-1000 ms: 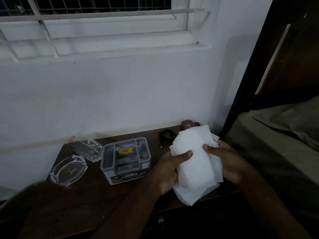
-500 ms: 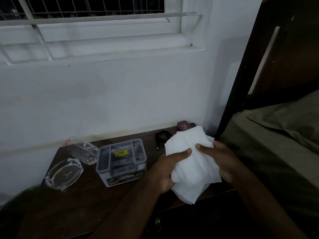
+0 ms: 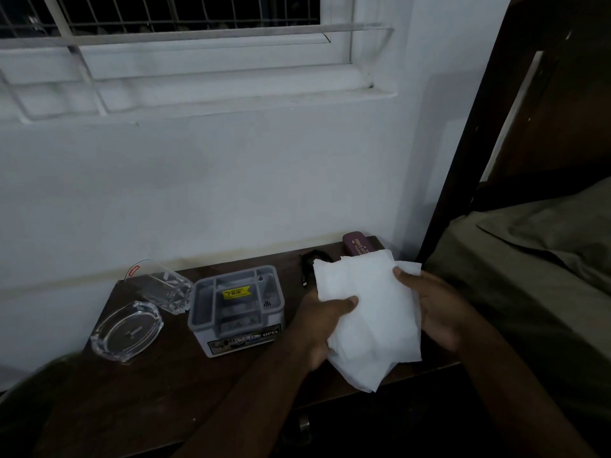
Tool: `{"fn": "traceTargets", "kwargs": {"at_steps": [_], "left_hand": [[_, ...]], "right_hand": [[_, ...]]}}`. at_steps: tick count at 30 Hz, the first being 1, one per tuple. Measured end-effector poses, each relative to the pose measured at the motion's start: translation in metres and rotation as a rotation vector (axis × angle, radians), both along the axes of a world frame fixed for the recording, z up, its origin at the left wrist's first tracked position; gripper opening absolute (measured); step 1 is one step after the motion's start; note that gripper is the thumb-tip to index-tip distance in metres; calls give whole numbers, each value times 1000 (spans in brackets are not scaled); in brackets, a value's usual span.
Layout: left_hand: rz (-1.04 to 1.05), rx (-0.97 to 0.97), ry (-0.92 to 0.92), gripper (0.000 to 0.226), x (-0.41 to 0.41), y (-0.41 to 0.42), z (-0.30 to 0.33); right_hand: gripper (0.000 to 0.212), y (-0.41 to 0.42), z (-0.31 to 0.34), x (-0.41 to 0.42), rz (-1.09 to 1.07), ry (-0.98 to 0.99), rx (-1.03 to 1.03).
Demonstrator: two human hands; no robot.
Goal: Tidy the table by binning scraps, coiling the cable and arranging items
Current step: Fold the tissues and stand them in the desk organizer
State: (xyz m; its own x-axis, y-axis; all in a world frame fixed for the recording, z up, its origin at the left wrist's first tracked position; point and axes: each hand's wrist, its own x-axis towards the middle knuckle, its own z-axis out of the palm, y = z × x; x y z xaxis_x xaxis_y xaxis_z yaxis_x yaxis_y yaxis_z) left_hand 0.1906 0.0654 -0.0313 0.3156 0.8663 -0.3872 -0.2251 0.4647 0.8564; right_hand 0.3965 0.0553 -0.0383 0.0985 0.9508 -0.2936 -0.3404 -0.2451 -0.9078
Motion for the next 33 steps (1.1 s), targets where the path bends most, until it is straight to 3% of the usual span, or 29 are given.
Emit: {"fn": "traceTargets", "kwargs": {"at_steps": [11, 16, 21, 24, 26, 28, 30, 33], "left_hand": [[27, -148, -137, 24, -3, 2, -15], [40, -151, -171, 29, -6, 3, -21], [51, -144, -176, 31, -7, 3, -27], [47, -144, -152, 30, -5, 2, -29], [36, -149, -142, 28, -3, 2, -30], [25, -146, -143, 27, -2, 3, -32], [-1, -140, -174, 30, -2, 4, -34], [-23, -156, -207, 36, -3, 5, -36]], "right_hand": [[37, 10, 12, -4, -140, -265, -115], [12, 11, 13, -5, -202, -336, -78], [18, 6, 30, -9, -461, -470, 99], [20, -6, 58, -10, -604, -695, 411], [18, -19, 85, -14, -515, -851, 631], [22, -29, 103, -20, -277, -854, 694], [26, -34, 112, -26, 15, -679, 627], [29, -31, 111, -31, 330, -186, 397]]}}
